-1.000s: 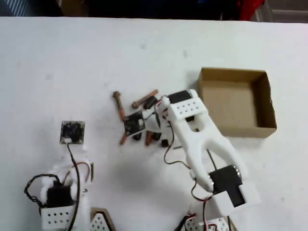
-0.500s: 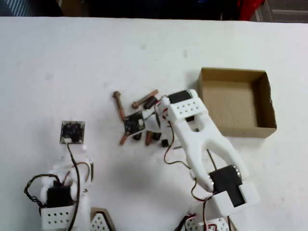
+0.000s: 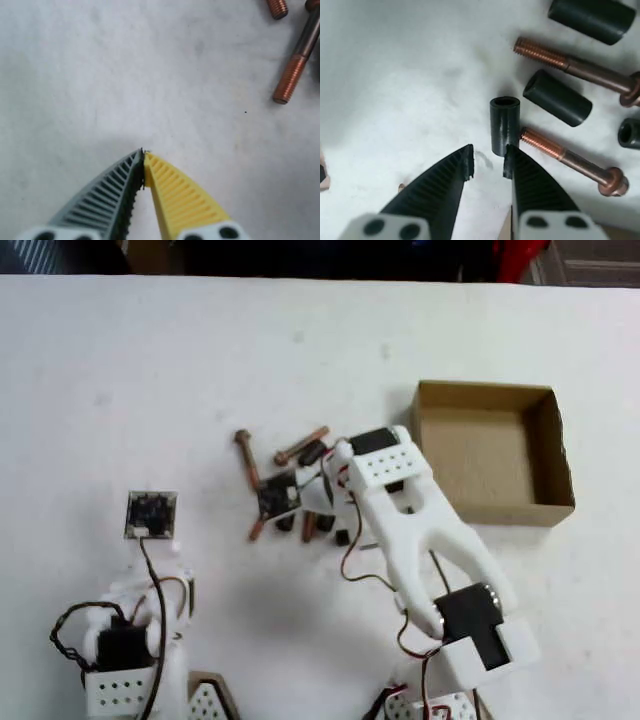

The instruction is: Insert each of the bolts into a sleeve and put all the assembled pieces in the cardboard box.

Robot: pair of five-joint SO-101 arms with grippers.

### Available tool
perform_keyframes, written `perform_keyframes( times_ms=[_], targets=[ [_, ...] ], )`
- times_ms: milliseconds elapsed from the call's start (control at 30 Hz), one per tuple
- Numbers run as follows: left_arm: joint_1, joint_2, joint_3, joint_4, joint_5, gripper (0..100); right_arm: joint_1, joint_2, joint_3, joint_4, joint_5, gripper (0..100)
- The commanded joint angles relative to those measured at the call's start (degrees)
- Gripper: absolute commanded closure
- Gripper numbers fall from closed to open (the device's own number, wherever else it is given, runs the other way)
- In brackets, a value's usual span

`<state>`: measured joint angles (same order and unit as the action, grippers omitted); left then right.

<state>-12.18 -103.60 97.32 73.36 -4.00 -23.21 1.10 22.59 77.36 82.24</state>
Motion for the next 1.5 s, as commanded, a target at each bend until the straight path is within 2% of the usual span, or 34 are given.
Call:
perform_keyframes(
  times_ms=[0,67,300,400,633,933,1167,1333,1467],
  targets=[
    [-0.22,-0.84,-0.26,0.44,0.18,98,-0.04,-1.19,-1.23,0.92,-7.30,90.0],
    [-0.22,-0.84,-0.26,0.44,0.18,98,0.04,-2.24,-1.58,0.92,-8.97,90.0],
    [-0.22,-0.84,-0.26,0.44,0.18,98,-0.40,-9.27,0.26,3.38,-8.00,90.0],
    [-0.22,-0.84,-0.26,0.44,0.18,98,0.04,-11.38,5.89,-3.47,-5.63,90.0],
    [-0.22,-0.84,-0.26,0.44,0.18,98,-0.40,-11.56,14.95,-19.47,-5.71,89.8],
    [-0.22,-0.84,-0.26,0.44,0.18,98,-1.36,-11.12,16.00,-20.00,-5.27,89.7],
    [-0.22,-0.84,-0.26,0.44,0.18,98,-3.82,-4.97,16.70,-20.18,-5.19,89.7],
    [-0.22,-0.84,-0.26,0.44,0.18,98,-2.95,0.13,16.70,-25.36,-5.19,89.9],
    [-0.22,-0.84,-0.26,0.44,0.18,98,-2.77,1.27,16.35,-25.45,-5.19,90.0]
  ],
)
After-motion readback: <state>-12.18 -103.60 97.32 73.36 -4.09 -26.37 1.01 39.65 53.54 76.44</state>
